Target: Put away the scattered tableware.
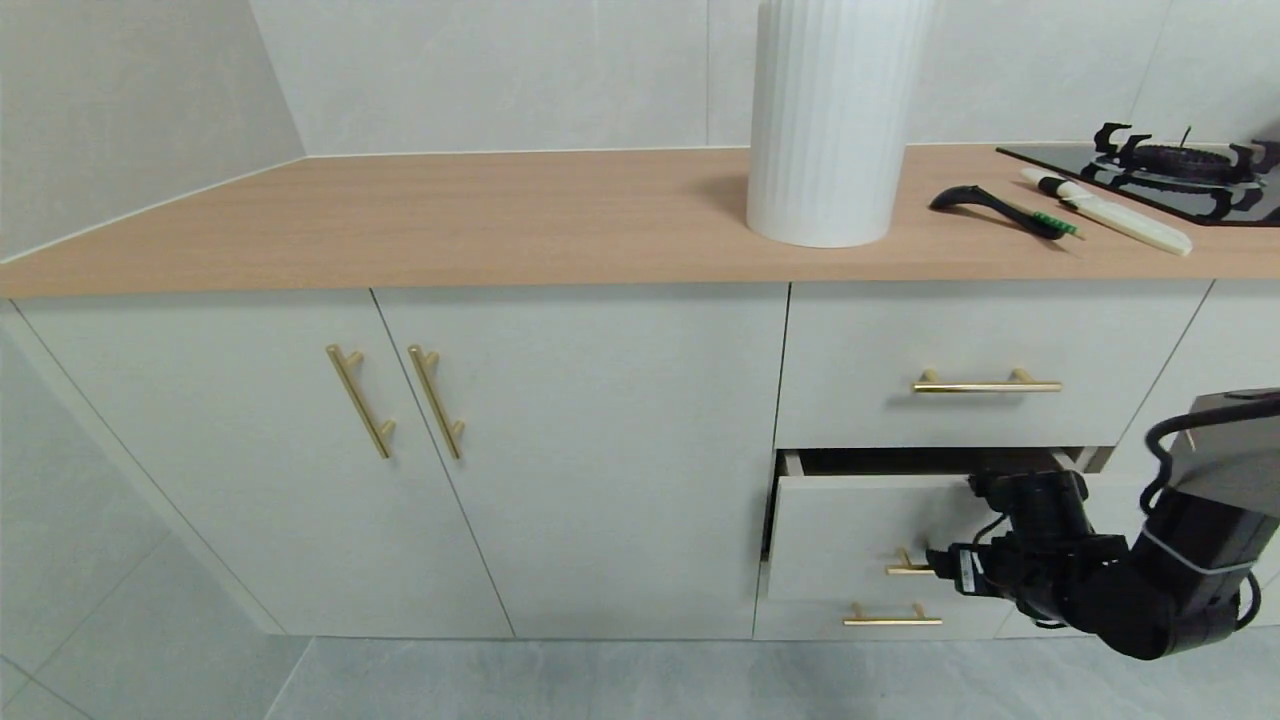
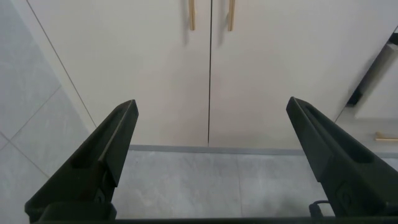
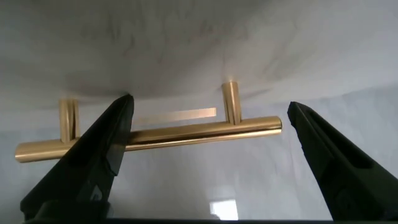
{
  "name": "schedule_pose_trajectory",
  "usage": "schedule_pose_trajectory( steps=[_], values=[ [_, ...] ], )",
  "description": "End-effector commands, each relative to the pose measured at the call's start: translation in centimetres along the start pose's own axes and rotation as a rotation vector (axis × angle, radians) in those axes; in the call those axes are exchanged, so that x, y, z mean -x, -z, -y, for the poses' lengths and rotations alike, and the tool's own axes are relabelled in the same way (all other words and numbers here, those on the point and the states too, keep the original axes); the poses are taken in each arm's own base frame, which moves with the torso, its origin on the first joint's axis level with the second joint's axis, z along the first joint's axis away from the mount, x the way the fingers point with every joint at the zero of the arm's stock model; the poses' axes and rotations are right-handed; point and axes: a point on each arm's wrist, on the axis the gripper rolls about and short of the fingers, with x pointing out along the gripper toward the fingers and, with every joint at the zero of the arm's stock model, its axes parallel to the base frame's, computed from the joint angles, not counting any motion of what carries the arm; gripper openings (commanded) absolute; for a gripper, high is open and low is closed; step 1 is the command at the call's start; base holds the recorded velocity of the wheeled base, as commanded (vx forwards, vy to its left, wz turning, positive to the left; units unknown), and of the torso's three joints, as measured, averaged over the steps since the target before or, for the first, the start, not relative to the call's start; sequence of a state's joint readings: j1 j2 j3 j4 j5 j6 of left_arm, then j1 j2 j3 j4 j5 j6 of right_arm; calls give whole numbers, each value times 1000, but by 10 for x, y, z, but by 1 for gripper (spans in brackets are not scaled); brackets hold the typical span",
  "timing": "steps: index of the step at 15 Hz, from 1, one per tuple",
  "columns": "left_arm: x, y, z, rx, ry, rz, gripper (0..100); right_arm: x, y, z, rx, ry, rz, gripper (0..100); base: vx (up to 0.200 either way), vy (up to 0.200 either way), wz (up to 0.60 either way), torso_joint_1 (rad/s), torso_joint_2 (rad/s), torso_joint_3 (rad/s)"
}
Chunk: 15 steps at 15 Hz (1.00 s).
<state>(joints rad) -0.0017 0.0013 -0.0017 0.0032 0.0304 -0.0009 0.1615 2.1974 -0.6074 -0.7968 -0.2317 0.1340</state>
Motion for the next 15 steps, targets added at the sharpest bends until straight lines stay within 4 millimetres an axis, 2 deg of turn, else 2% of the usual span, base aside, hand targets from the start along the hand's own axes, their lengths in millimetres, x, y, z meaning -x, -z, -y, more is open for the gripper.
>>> schedule_pose_trajectory(
  steps=[1, 3, 4, 6, 8, 11, 15],
  values=[
    [0, 0, 0, 1, 0, 0, 100, 127, -49, 20, 2, -160, -17, 100, 0, 0, 0, 0, 0, 0],
    [0, 0, 0, 1, 0, 0, 100, 191, -65, 31, 1, -249, -30, 100, 0, 0, 0, 0, 0, 0],
    [0, 0, 0, 1, 0, 0, 100, 207, -68, 34, -3, -273, 7, 100, 0, 0, 0, 0, 0, 0],
    [0, 0, 0, 1, 0, 0, 100, 213, -70, 34, -2, -278, 44, 100, 0, 0, 0, 0, 0, 0],
    [0, 0, 0, 1, 0, 0, 100, 198, -72, 24, 6, -291, 57, 100, 0, 0, 0, 0, 0, 0],
    [0, 0, 0, 1, 0, 1, 100, 149, -62, 11, 16, -199, 47, 100, 0, 0, 0, 0, 0, 0],
    [0, 0, 0, 1, 0, 0, 100, 106, -48, -7, 36, -105, 68, 100, 0, 0, 0, 0, 0, 0]
  ],
)
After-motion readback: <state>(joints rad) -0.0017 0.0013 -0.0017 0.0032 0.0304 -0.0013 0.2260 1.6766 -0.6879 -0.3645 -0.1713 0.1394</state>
